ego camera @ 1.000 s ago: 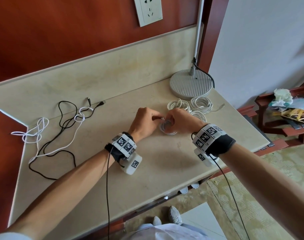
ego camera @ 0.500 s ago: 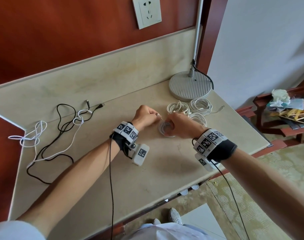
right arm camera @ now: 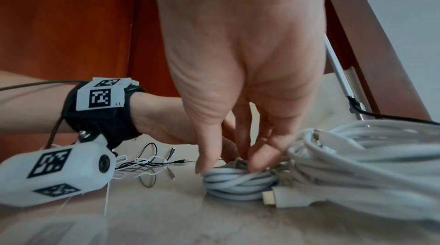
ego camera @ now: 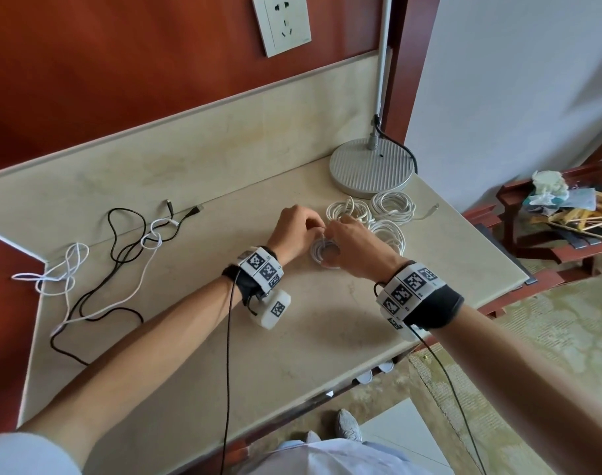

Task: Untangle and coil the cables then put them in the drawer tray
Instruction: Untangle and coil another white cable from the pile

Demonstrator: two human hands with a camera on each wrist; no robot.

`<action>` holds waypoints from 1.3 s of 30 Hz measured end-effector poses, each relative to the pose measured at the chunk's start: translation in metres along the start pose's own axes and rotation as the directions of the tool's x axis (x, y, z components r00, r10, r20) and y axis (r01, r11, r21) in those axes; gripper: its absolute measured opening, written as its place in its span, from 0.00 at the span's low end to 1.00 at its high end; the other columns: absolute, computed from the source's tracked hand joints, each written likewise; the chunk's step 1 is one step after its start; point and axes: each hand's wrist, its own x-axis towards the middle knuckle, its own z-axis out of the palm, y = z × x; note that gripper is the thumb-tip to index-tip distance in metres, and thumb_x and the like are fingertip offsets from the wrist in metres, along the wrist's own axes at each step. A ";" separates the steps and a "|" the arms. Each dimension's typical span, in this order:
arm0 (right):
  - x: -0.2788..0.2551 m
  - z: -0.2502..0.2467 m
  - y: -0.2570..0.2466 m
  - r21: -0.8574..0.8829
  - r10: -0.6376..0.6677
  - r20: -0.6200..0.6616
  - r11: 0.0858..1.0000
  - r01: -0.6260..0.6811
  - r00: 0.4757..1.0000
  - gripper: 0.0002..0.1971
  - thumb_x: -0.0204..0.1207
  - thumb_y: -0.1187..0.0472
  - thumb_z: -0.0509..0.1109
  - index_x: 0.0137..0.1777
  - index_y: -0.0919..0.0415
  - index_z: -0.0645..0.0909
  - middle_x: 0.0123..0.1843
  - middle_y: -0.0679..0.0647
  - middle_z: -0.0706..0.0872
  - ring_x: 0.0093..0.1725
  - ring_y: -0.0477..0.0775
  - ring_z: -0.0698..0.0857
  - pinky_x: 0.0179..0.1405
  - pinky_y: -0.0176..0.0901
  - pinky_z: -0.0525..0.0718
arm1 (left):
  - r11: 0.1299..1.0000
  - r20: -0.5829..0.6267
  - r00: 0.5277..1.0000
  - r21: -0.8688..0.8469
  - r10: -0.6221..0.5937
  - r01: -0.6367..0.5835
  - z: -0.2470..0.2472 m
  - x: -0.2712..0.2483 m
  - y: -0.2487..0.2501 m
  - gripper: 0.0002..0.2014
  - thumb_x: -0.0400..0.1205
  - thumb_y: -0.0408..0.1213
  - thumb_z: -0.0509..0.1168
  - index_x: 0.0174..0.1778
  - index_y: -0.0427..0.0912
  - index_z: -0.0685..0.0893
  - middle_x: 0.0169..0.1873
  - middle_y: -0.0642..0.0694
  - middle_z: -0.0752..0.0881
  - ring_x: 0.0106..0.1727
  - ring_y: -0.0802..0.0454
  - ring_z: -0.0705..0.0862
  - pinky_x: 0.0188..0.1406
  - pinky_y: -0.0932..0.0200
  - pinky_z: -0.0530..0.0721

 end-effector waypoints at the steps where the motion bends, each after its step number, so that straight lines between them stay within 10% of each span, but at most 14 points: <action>1: -0.001 0.001 -0.001 -0.029 -0.017 -0.007 0.999 0.017 1.000 0.16 0.77 0.58 0.79 0.61 0.64 0.83 0.56 0.55 0.77 0.46 0.54 0.81 0.39 0.38 0.79 | 1.000 0.010 1.000 0.019 0.024 -0.024 -0.001 -0.001 0.000 0.04 0.77 0.29 0.75 0.43 0.39 0.95 0.38 0.48 0.94 0.40 0.56 0.90 0.45 0.62 0.86; 5: -0.003 0.002 -0.006 -0.047 -0.056 -0.020 0.997 0.055 0.998 0.07 0.79 0.64 0.75 0.53 0.68 0.86 0.51 0.57 0.79 0.43 0.55 0.83 0.41 0.45 0.85 | 0.992 0.146 0.986 0.086 0.083 -0.097 -0.006 -0.004 0.007 0.07 0.77 0.29 0.72 0.42 0.40 0.95 0.38 0.45 0.94 0.40 0.53 0.90 0.41 0.58 0.84; 9: -0.002 -0.001 -0.008 -0.033 -0.012 -0.041 0.999 0.010 0.999 0.07 0.78 0.66 0.74 0.50 0.70 0.83 0.49 0.58 0.78 0.40 0.56 0.81 0.29 0.34 0.72 | 1.000 0.193 0.981 -0.002 0.005 -0.004 -0.013 -0.002 0.004 0.08 0.77 0.30 0.76 0.50 0.42 0.95 0.45 0.48 0.95 0.47 0.57 0.92 0.53 0.62 0.88; 16: -0.004 0.005 -0.015 -0.102 0.064 -0.113 0.992 -0.075 0.992 0.13 0.78 0.63 0.76 0.58 0.69 0.82 0.55 0.62 0.82 0.44 0.61 0.85 0.37 0.53 0.84 | 0.989 0.273 0.962 -0.137 -0.010 0.049 -0.014 0.002 -0.005 0.15 0.76 0.21 0.74 0.53 0.42 0.95 0.46 0.48 0.95 0.49 0.58 0.93 0.57 0.62 0.89; 23: -0.003 -0.007 -0.007 -0.020 0.042 -0.060 0.999 -0.043 0.997 0.10 0.71 0.62 0.78 0.42 0.66 0.80 0.44 0.59 0.81 0.40 0.62 0.83 0.35 0.52 0.79 | 0.997 0.231 0.970 -0.045 0.078 -0.069 -0.016 -0.005 0.003 0.16 0.79 0.25 0.70 0.57 0.46 0.95 0.50 0.51 0.95 0.47 0.67 0.89 0.52 0.72 0.85; 39: -0.005 -0.007 0.009 0.011 -0.021 -0.117 1.000 0.022 0.993 0.09 0.72 0.62 0.83 0.49 0.64 0.88 0.46 0.55 0.85 0.42 0.56 0.84 0.39 0.40 0.73 | 0.966 0.112 0.960 -0.056 0.259 -0.254 -0.015 -0.013 0.005 0.13 0.77 0.21 0.71 0.50 0.40 0.95 0.49 0.51 0.93 0.47 0.60 0.90 0.45 0.69 0.83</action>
